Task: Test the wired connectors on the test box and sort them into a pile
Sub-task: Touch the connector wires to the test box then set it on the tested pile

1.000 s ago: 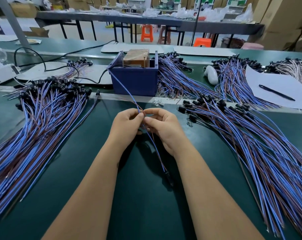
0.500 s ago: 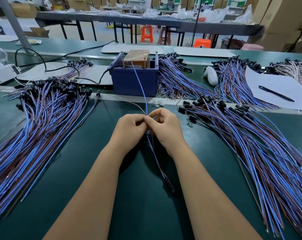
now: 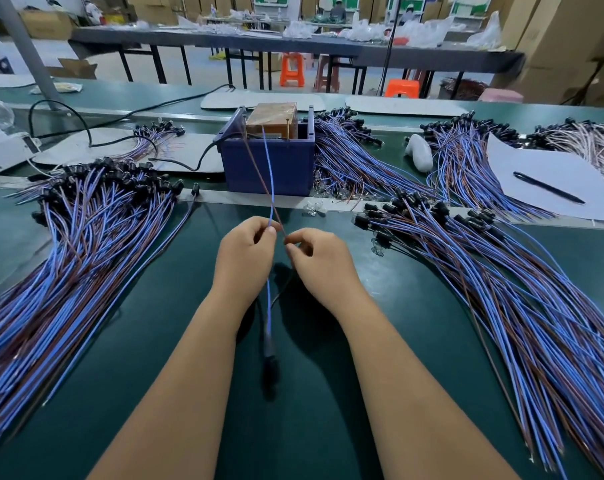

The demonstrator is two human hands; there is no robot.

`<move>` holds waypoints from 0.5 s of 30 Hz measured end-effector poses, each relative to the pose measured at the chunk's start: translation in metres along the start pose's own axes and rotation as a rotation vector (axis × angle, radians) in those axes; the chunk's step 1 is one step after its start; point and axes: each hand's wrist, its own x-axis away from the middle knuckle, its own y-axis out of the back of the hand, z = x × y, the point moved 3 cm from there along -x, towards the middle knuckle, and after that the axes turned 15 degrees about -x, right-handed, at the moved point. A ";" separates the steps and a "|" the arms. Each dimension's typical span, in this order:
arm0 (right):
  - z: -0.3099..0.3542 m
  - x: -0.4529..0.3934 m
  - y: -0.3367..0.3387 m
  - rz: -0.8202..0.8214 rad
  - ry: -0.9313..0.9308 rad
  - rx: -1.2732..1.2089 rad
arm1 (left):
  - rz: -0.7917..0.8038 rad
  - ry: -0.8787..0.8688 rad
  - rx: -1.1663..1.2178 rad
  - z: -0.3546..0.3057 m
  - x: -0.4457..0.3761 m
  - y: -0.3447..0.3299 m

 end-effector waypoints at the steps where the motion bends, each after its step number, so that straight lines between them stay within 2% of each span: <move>1: 0.001 0.001 -0.002 0.011 0.009 0.017 | 0.005 0.020 0.021 0.001 -0.001 0.000; 4: 0.000 0.000 0.001 -0.084 -0.002 -0.044 | -0.004 0.074 0.119 0.004 -0.004 0.002; 8: -0.005 -0.001 0.014 -0.264 -0.085 -0.268 | -0.072 0.154 0.236 0.009 -0.007 0.006; 15: -0.008 -0.002 0.017 -0.362 -0.133 -0.422 | -0.090 0.192 0.244 0.011 -0.006 0.013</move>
